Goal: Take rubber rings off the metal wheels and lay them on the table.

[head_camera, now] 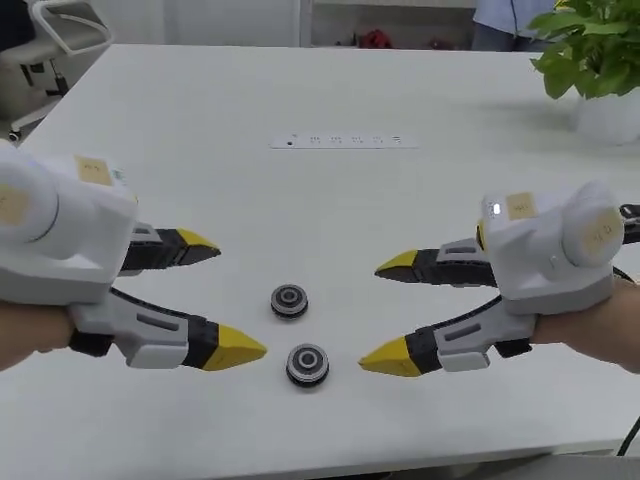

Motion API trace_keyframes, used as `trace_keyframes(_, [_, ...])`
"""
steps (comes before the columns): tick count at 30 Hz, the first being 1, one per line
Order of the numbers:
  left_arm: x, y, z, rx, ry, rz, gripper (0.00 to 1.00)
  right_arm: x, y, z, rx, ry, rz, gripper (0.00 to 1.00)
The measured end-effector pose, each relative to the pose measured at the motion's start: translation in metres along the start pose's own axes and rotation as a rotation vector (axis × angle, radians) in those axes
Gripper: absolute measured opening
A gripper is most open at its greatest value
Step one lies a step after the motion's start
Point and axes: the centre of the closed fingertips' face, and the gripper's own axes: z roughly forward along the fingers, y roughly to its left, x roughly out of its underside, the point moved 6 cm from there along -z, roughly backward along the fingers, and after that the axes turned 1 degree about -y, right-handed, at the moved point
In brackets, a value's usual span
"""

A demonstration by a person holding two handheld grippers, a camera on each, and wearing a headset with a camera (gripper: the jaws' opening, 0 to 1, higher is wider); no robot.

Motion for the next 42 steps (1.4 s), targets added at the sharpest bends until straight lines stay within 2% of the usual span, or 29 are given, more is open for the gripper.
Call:
trace_keyframes(20, [0.006,-0.003,0.025,0.063,0.028,0.02,0.63,0.015,-0.01,0.017,-0.033,0.011,0.031,0.47])
trace_keyframes(28, [0.015,-0.003,0.035,0.087,0.06,0.021,0.6,0.023,-0.008,0.026,-0.058,0.033,0.04,0.44])
trace_keyframes(37, [0.022,-0.004,0.046,0.111,0.079,0.018,0.58,0.031,-0.005,0.036,-0.09,0.077,0.02,0.39])
trace_keyframes(42, [0.024,-0.005,0.051,0.124,0.087,0.016,0.56,0.032,-0.003,0.041,-0.103,0.08,0.019,0.37])
